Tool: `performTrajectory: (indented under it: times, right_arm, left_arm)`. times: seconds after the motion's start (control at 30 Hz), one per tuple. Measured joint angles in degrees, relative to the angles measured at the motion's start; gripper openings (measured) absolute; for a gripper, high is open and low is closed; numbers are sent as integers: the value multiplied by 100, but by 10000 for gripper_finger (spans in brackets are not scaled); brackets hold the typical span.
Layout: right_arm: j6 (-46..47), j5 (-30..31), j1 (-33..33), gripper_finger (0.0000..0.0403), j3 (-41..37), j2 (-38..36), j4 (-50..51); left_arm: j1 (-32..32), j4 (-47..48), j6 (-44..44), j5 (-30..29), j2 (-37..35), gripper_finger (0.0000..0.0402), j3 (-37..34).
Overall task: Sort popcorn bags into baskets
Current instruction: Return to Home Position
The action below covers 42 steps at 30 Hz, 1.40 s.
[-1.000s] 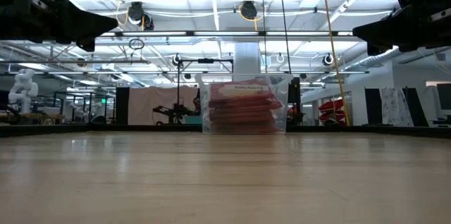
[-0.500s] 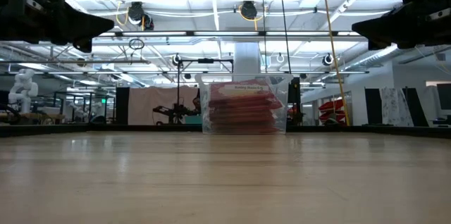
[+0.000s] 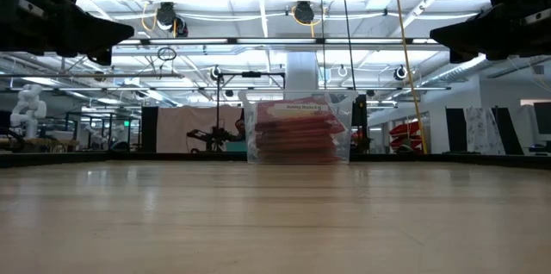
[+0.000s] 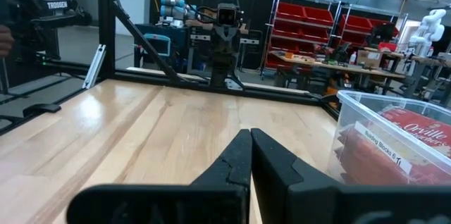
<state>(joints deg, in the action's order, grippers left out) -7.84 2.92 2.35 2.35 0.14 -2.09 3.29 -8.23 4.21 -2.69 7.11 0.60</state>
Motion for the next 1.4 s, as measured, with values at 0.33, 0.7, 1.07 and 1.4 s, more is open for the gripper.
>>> performTrajectory:
  times: [0.33, 0.7, 1.07, 1.4]
  right_arm:
    - [-13, -2, 0, 2, 0, 2, -1]
    - [-13, -2, 0, 2, -2, 2, -10]
    - [-13, -2, 0, 2, -2, 4, -12]
    - [-13, -2, 0, 2, -2, 4, -17]
  left_arm:
    - [-240, 473, 91, -15, -695, 3, 2]
    - [-282, 763, 20, 268, -676, 4, 9]
    - [-282, 765, 126, 269, -675, 30, 9]
    - [-284, 759, 28, 268, -675, 30, 7]
